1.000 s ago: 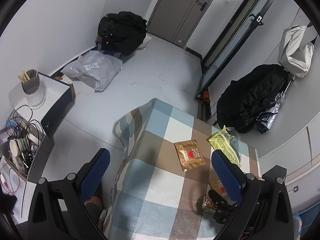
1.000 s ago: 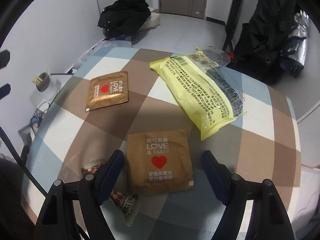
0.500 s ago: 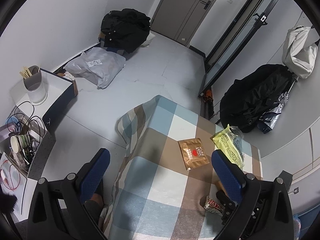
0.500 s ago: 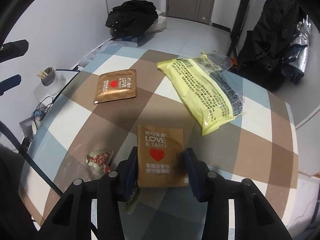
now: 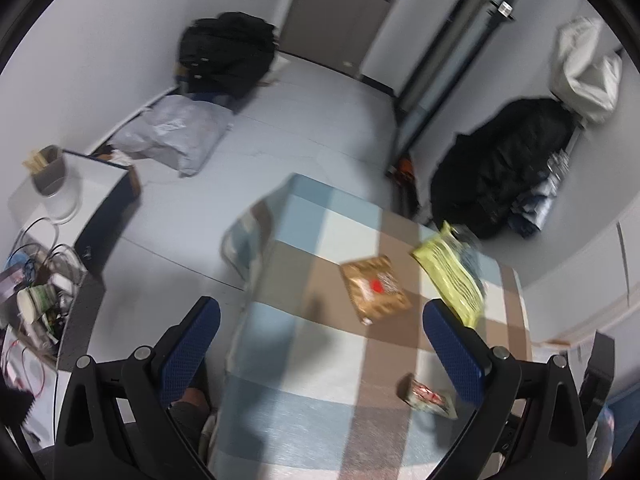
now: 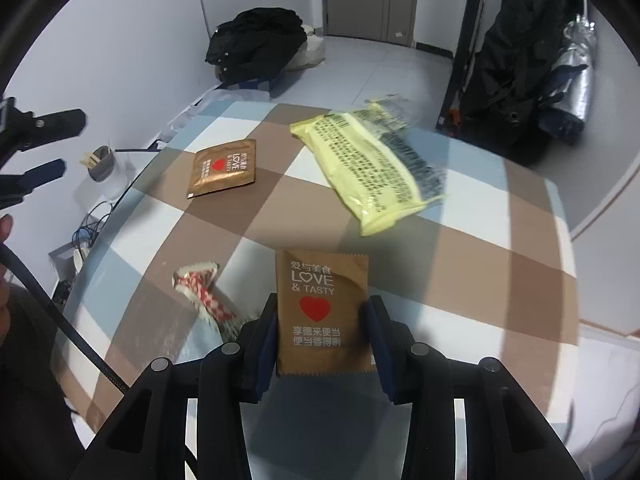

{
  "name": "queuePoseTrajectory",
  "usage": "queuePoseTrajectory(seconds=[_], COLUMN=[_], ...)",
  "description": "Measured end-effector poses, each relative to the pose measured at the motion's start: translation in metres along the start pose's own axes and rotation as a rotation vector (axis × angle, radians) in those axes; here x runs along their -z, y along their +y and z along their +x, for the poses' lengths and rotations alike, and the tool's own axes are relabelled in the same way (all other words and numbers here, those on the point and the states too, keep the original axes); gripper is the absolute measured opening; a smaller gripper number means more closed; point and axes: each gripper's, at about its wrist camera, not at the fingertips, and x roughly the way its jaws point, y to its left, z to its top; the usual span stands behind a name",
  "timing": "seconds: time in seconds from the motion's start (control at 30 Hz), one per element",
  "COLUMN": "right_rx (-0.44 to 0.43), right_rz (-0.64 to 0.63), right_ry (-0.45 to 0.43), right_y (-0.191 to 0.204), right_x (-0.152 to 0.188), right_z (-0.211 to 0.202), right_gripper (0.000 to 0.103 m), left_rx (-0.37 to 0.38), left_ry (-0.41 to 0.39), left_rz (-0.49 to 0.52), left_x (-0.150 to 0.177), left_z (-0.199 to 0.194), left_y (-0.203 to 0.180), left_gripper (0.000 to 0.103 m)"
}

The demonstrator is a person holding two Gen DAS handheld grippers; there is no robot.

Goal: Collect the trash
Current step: 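Close the left gripper on the red-and-white candy wrapper while the right gripper holds the brown packet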

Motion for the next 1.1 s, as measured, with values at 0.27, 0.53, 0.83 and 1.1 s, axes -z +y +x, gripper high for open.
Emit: queuePoseTrajectory(seconds=[0.27, 0.53, 0.83, 1.1], right_rx=[-0.018, -0.017, -0.012, -0.028], right_rz=[0.052, 0.125, 0.178, 0.182], right_ry=[-0.023, -0.036, -0.046, -0.061], right_y=[-0.022, -0.045, -0.062, -0.063], right_x=[0.024, 0.056, 0.072, 0.077], right_z=[-0.025, -0.045, -0.053, -0.057], right_gripper=[0.040, 0.040, 0.040, 0.040], left_rx=[0.101, 0.036, -0.046, -0.045], left_ry=[0.160, 0.244, 0.257, 0.238], left_rz=[0.159, 0.379, 0.368, 0.396], left_x=[0.022, 0.054, 0.065, 0.076], left_z=[0.026, 0.048, 0.061, 0.058], left_y=[-0.045, -0.086, -0.084, -0.088], left_gripper=[0.100, 0.100, 0.100, 0.085])
